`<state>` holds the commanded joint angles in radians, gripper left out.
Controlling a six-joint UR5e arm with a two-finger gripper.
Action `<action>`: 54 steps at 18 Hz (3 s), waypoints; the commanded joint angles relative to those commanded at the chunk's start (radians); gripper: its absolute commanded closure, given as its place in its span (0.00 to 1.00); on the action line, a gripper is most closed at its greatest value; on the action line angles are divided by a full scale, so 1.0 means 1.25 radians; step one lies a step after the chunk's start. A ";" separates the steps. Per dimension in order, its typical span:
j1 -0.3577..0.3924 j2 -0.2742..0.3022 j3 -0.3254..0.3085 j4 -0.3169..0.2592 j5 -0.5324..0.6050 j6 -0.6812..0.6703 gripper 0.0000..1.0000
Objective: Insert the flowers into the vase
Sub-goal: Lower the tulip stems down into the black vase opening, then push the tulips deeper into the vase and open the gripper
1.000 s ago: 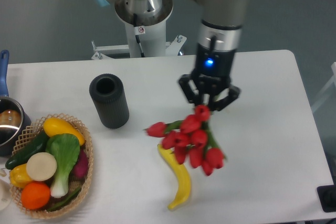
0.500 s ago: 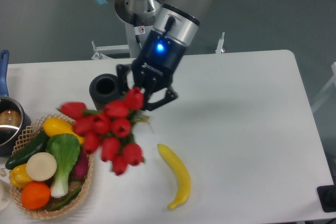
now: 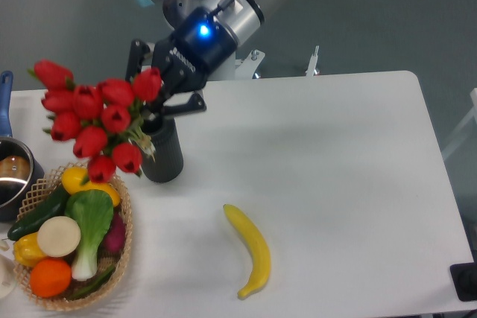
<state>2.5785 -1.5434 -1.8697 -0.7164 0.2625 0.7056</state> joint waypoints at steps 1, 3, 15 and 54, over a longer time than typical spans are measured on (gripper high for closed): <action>0.012 0.017 -0.020 -0.001 -0.018 0.002 1.00; 0.026 0.047 -0.056 -0.001 -0.031 0.013 1.00; 0.048 0.118 -0.165 -0.001 -0.030 0.063 1.00; 0.073 0.125 -0.420 -0.002 0.085 0.349 0.51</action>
<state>2.6691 -1.3867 -2.3946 -0.7194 0.3682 1.1413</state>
